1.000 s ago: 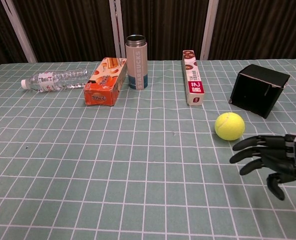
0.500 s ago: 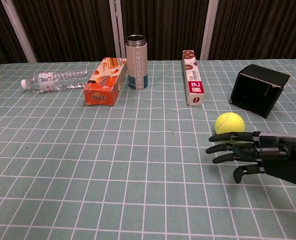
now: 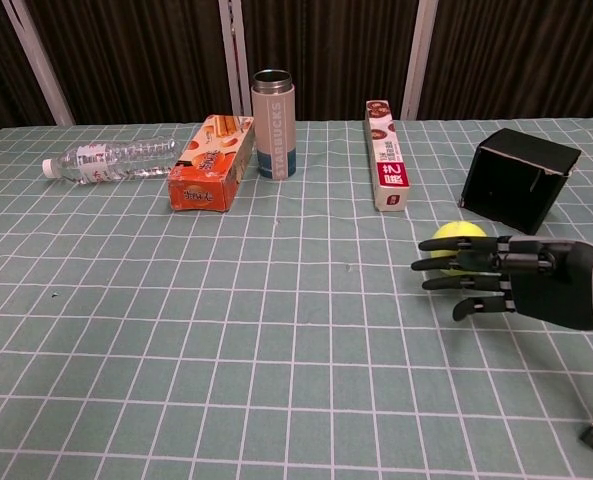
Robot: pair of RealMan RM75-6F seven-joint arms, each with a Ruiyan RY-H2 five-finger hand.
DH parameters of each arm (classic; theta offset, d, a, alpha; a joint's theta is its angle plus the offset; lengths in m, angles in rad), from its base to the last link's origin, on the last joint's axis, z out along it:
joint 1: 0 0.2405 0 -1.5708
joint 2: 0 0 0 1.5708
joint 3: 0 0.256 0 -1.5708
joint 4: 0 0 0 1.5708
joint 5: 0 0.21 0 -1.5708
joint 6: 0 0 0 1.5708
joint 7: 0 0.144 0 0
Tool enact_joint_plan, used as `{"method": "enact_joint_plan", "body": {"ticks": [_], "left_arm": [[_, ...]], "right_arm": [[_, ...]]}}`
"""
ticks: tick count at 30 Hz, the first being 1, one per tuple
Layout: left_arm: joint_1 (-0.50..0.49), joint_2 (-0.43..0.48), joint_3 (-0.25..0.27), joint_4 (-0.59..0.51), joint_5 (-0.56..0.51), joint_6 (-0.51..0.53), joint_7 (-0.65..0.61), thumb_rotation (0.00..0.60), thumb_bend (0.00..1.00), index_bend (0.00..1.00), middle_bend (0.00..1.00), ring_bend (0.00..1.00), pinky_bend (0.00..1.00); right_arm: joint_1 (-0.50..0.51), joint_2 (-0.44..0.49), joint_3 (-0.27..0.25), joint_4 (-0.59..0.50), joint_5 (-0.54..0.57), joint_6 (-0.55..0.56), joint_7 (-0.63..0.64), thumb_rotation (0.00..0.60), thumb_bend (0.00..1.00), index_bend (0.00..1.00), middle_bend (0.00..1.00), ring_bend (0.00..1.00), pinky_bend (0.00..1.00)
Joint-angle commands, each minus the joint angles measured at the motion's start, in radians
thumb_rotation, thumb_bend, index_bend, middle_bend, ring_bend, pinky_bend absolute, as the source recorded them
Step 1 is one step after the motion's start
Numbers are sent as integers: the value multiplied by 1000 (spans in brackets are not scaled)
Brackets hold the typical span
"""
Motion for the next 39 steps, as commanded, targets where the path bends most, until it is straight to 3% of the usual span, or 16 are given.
{"method": "enact_joint_plan", "body": {"ticks": [1, 17, 20, 25, 30, 39], "left_arm": [[-3, -5, -3, -2, -12, -8, 12, 600, 93, 0, 0, 0, 39], [-23, -24, -10, -7, -63, -47, 57, 600, 96, 0, 0, 0, 39], [-24, -26, -10, -6, -67, -47, 59, 600, 97, 0, 0, 0, 39], [-23, -25, -9, -5, -73, -44, 55, 600, 96, 0, 0, 0, 39], [-25, -24, -7, -5, -78, -48, 55, 600, 97, 0, 0, 0, 39], [-29, -30, -8, -6, -95, -50, 69, 600, 97, 0, 0, 0, 39]], "right_arm": [[16, -3, 12, 37, -18, -7, 43, 600, 639, 237, 243, 227, 495], [59, -24, 41, 220, -51, -1, 229, 600, 651, 74, 114, 132, 385], [68, -31, 41, 250, -59, 1, 257, 600, 652, 60, 101, 108, 319], [83, -44, 39, 310, -74, 14, 305, 600, 652, 0, 29, 10, 119], [98, -63, 38, 377, -75, 10, 339, 600, 653, 0, 3, 0, 17], [137, -78, -46, 519, -183, 54, 365, 600, 654, 0, 3, 0, 0]]}}
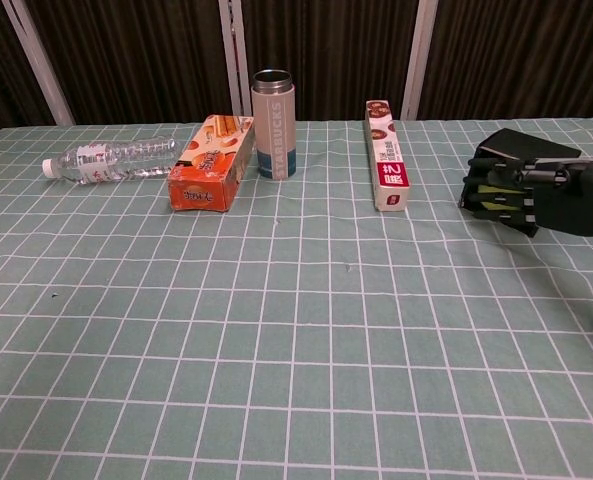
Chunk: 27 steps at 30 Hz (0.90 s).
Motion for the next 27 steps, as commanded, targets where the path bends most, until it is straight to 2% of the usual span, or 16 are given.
{"method": "enact_joint_plan", "body": {"ticks": [1, 5, 10, 14, 17, 24, 27], "left_arm": [[-2, -2, 0, -1, -5, -4, 5, 600, 97, 0, 0, 0, 39], [-5, -4, 1, -2, -10, -8, 10, 600, 97, 0, 0, 0, 39], [-8, -5, 3, -2, -14, -9, 11, 600, 98, 0, 0, 0, 39], [-4, 1, 9, -8, -7, 0, 3, 600, 98, 0, 0, 0, 39], [7, 17, 20, -24, 20, 29, -16, 600, 99, 0, 0, 0, 39], [27, 40, 47, -48, 81, 79, -39, 600, 99, 0, 0, 0, 39], [42, 54, 66, -59, 125, 114, -53, 600, 99, 0, 0, 0, 39]], "right_arm": [[16, -7, -46, 57, -47, 30, -14, 600, 653, 0, 4, 0, 0], [18, -14, -74, 95, -71, 60, -60, 600, 653, 6, 31, 7, 0], [4, -28, -94, 143, -77, 113, -174, 600, 653, 67, 43, 12, 0], [-13, -31, -101, 142, -67, 150, -251, 600, 653, 67, 43, 12, 0], [-46, 2, -121, 75, -83, 221, -309, 600, 653, 67, 43, 13, 0], [-91, 78, -159, -84, -109, 311, -383, 600, 654, 59, 43, 11, 0], [-128, 126, -209, -173, -173, 392, -480, 600, 635, 27, 43, 2, 0]]}}
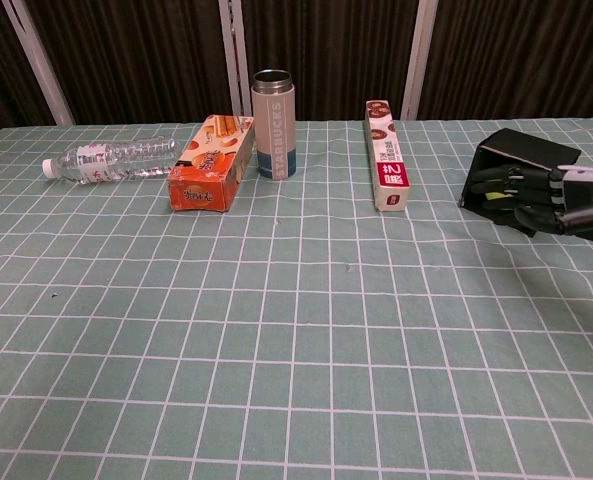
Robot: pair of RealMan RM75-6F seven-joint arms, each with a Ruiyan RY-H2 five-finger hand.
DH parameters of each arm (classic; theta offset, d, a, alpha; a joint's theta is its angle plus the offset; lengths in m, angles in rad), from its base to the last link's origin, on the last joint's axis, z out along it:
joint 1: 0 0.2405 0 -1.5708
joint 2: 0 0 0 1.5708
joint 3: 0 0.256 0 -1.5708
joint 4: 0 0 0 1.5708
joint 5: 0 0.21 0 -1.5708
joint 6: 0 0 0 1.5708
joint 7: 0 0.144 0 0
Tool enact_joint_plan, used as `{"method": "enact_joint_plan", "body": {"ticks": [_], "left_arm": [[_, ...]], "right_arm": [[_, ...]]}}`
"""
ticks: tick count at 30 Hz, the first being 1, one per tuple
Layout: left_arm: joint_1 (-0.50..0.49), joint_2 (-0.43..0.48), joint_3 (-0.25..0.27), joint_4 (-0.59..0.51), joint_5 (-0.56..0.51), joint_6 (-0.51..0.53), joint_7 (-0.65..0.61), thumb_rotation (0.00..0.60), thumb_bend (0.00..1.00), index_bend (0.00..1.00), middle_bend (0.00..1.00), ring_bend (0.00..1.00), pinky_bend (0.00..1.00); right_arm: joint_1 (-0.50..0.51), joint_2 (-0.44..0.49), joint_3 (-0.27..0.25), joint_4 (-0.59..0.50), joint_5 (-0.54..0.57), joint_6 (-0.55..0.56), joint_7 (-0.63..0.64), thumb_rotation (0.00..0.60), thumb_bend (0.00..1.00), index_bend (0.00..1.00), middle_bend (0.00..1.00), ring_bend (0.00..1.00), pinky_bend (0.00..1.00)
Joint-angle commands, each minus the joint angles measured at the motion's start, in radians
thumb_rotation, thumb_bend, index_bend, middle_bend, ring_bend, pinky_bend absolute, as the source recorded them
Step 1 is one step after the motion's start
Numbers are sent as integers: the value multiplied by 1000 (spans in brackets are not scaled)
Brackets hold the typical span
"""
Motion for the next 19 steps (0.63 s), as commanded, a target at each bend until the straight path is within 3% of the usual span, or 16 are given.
{"method": "enact_joint_plan", "body": {"ticks": [1, 5, 9, 12, 15, 19], "left_arm": [[19, 18, 23, -15, 45, 40, -18, 600, 99, 0, 0, 0, 39], [45, 45, 48, -29, 94, 91, -49, 600, 99, 0, 0, 0, 39], [71, 69, 67, -42, 138, 143, -82, 600, 99, 0, 0, 0, 39], [82, 80, 77, -37, 163, 165, -106, 600, 99, 0, 0, 0, 39], [92, 87, 82, -29, 175, 180, -123, 600, 98, 0, 0, 0, 39], [100, 89, 81, -11, 192, 195, -149, 600, 98, 0, 0, 0, 39]], "right_arm": [[-63, 73, -71, -119, -87, 118, -167, 600, 610, 14, 43, 0, 0], [-187, 152, -108, -252, -130, 275, -589, 600, 473, 0, 24, 0, 0], [-373, 204, -80, -337, -58, 439, -1186, 600, 445, 0, 0, 0, 0], [-496, 206, -47, -380, 7, 570, -1546, 600, 440, 0, 0, 0, 0], [-576, 198, -43, -407, 21, 666, -1699, 600, 416, 0, 0, 0, 0], [-612, 230, -57, -455, -8, 705, -1686, 600, 386, 0, 0, 0, 0]]}}
